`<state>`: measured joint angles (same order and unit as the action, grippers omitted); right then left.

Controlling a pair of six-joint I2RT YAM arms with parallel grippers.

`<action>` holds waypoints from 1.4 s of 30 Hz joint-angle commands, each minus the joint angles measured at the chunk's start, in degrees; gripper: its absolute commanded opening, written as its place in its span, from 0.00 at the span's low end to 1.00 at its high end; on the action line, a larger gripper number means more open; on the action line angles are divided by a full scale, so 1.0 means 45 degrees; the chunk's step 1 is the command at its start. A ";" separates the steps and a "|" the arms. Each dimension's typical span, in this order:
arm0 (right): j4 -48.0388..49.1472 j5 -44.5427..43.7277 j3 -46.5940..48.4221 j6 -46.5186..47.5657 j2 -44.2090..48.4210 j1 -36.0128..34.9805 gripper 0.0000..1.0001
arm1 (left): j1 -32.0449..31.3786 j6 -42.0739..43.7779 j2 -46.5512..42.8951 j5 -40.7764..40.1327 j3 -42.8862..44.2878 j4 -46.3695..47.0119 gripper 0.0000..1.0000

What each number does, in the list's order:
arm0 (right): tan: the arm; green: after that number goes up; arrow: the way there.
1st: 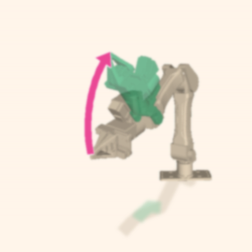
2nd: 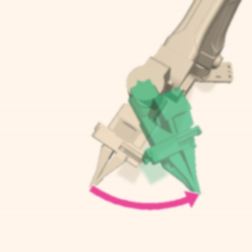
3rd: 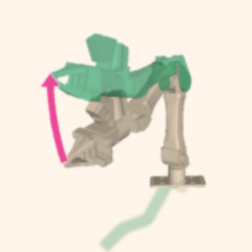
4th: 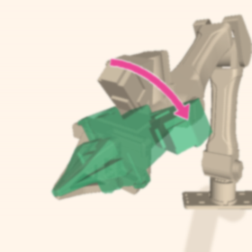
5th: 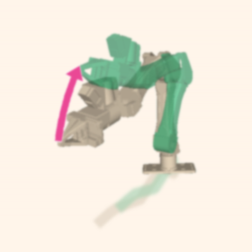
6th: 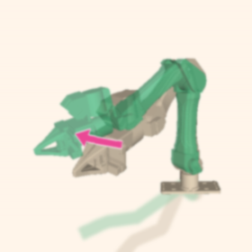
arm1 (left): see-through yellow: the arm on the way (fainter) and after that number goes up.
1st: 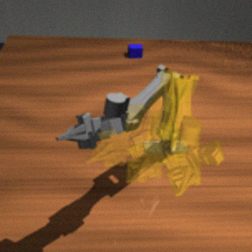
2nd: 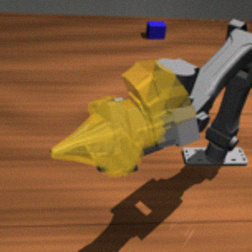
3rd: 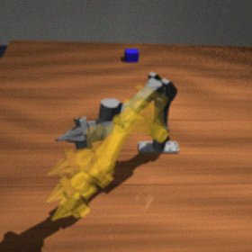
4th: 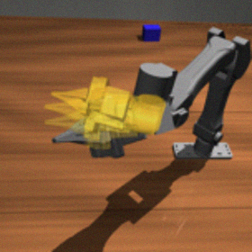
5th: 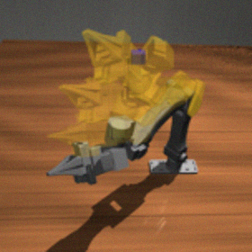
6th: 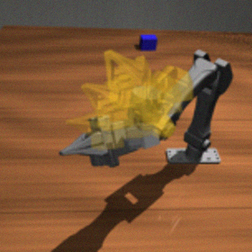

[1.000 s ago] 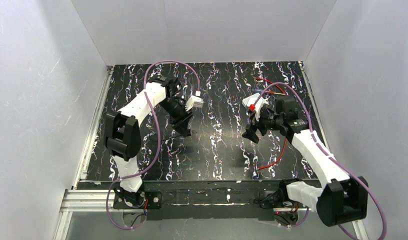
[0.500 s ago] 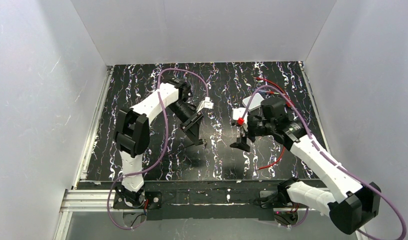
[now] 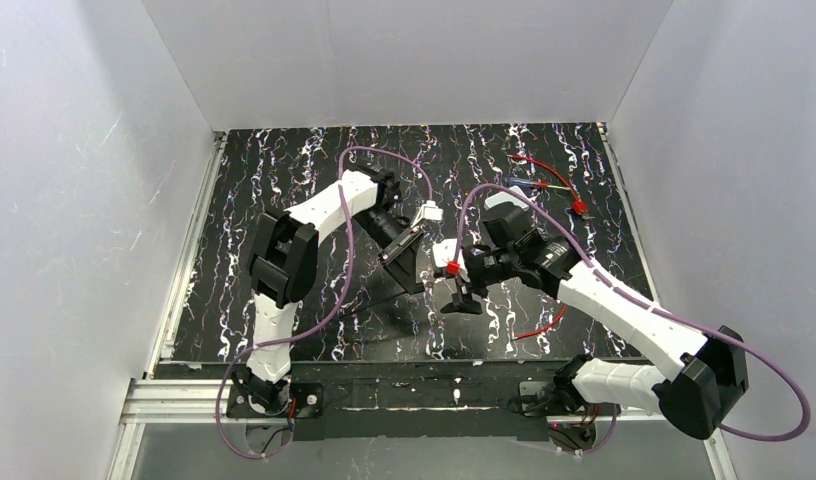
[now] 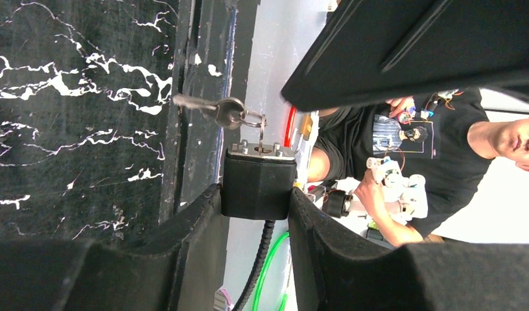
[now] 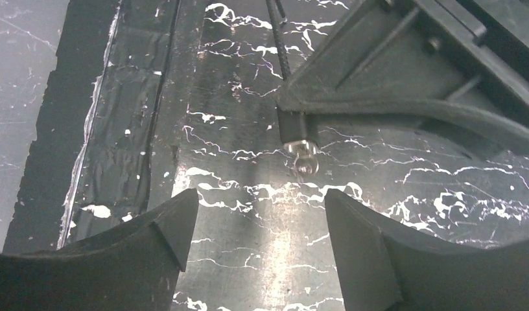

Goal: Lock with the key
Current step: Pick up the lock from the center of the board.

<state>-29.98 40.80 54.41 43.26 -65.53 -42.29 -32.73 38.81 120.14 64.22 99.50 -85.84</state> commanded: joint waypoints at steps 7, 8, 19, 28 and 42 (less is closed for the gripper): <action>0.0322 -0.1035 0.1111 0.0795 -0.0873 -0.0976 0.71 | -0.0378 0.0223 -0.0133 0.1022 0.0380 -0.2192 0.00; 0.0331 -0.1101 0.1143 0.0806 -0.0925 -0.1115 0.70 | -0.0398 0.0211 -0.0105 0.1022 0.0370 -0.2193 0.00; 0.0471 -0.1754 0.1250 0.0899 -0.1297 -0.1858 0.57 | -0.0425 0.0315 0.0041 0.1518 0.0484 -0.2350 0.00; 0.1576 -0.2703 0.0678 0.0307 -0.1327 -0.1924 0.15 | -0.0423 0.0512 -0.0152 0.1698 0.0235 -0.2355 0.00; 0.2090 -0.0926 0.1449 -0.2820 -0.0784 -0.0426 0.01 | 0.3756 -0.0359 -0.2806 0.0869 0.2345 -0.1193 0.98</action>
<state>-24.60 31.44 57.34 37.71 -71.21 -46.05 -23.63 39.43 117.71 67.29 106.93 -85.74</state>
